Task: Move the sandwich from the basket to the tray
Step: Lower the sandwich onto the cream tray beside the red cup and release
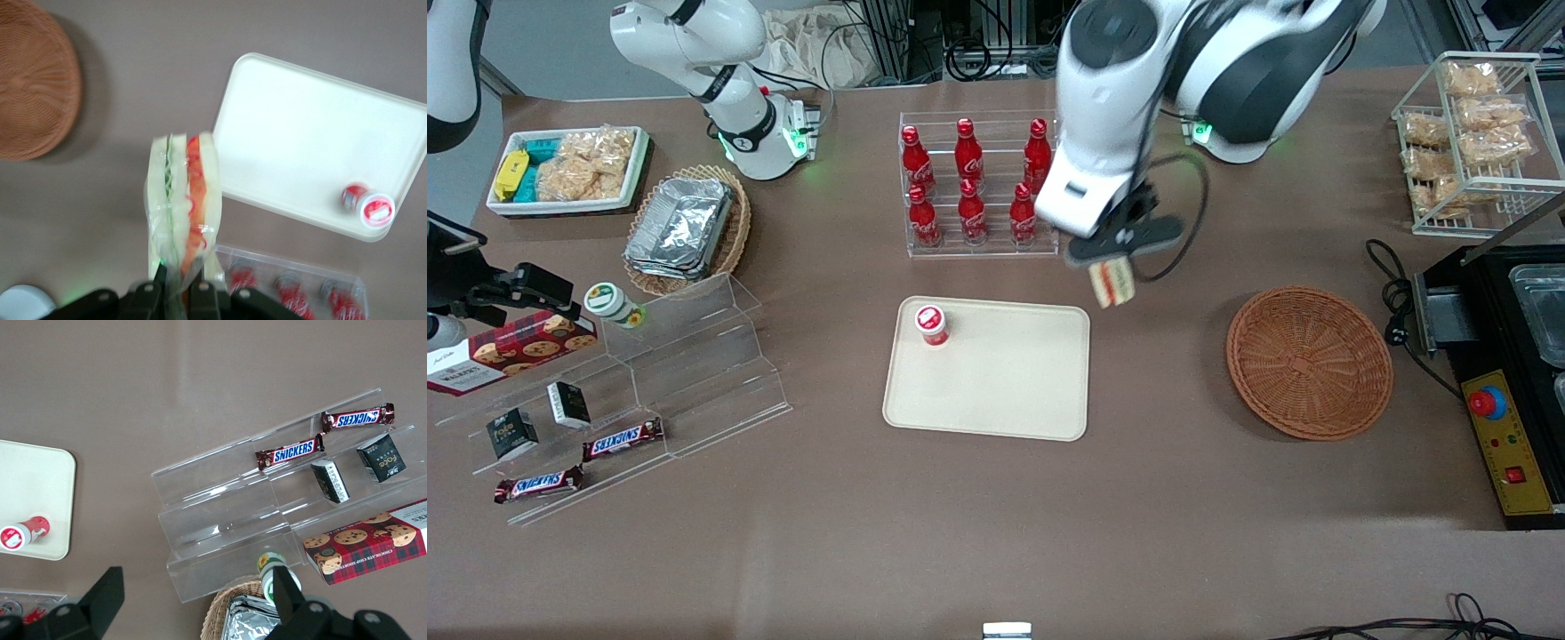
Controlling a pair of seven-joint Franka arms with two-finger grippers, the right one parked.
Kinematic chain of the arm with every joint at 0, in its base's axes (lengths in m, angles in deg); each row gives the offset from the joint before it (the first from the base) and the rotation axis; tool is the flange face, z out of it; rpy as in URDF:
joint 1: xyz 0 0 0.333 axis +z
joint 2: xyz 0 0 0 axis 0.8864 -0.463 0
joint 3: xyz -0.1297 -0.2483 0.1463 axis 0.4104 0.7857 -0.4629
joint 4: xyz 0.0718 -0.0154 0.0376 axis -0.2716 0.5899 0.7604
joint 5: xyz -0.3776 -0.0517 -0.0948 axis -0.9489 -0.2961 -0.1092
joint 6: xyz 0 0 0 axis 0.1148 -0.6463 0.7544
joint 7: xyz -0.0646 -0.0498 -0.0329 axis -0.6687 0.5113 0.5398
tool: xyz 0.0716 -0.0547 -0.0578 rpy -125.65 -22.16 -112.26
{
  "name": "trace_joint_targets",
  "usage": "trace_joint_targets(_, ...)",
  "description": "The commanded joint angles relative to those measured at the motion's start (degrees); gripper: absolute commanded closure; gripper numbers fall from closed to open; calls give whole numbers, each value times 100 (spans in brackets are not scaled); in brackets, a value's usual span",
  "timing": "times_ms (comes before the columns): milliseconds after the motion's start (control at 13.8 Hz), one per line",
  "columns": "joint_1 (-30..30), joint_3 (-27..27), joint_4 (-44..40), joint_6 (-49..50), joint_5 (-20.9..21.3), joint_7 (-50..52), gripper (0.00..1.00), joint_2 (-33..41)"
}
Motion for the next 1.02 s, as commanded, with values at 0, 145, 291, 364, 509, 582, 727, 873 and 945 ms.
trace_joint_targets(0,-207,21,-277,-631,671,726,100,-1173)
trace_joint_targets(145,-216,3,-268,-1054,1119,1105,100,-1807)
trace_joint_targets(291,-216,-67,-268,-1406,1280,1150,100,-2221)
trace_joint_targets(364,-251,-189,-268,-1608,1289,1150,100,-2354)
trace_joint_targets(509,-540,-549,-268,-1863,1271,1185,100,-2486)
trace_joint_targets(582,-672,-716,-268,-1995,1262,1220,100,-2504)
trace_joint_targets(727,-717,-779,-268,-2180,1271,1273,100,-2592)
trace_joint_targets(873,-682,-788,-268,-2190,1262,1256,81,-2610)
trace_joint_targets(945,-656,-788,-268,-2190,1227,1247,60,-2592)
